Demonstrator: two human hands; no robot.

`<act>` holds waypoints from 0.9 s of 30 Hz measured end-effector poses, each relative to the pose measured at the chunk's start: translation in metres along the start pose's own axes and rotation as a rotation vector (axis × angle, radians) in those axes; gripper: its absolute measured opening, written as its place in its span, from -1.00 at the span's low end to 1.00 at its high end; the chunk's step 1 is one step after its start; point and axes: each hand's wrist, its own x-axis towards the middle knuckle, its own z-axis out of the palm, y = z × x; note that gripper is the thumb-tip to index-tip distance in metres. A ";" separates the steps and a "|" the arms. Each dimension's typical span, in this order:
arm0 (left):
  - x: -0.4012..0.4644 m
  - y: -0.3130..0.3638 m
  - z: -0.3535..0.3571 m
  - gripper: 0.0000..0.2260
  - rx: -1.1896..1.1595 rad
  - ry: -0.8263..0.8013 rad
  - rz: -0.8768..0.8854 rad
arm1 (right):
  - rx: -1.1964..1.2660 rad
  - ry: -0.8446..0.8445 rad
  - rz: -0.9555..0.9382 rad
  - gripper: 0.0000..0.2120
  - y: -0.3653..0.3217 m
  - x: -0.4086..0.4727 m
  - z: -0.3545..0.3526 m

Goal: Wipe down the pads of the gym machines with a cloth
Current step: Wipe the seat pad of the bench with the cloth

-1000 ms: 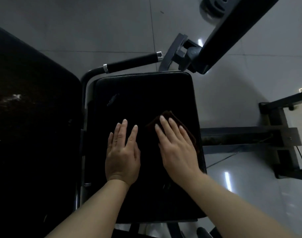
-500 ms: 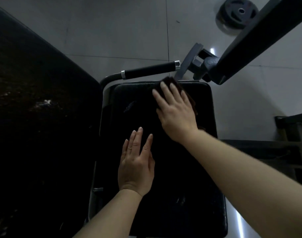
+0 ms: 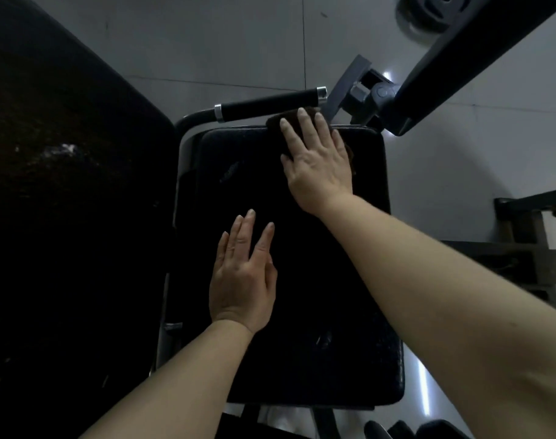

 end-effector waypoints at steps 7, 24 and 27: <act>0.001 0.000 0.002 -0.60 0.007 0.048 0.005 | 0.005 -0.006 -0.151 -0.49 0.003 -0.088 0.017; 0.001 0.000 0.001 -0.59 -0.018 0.044 -0.004 | -0.041 -0.054 -0.348 -0.51 0.042 -0.125 0.014; 0.000 -0.001 0.002 -0.59 -0.008 0.040 -0.001 | 0.017 0.014 -0.217 -0.53 0.054 -0.076 0.003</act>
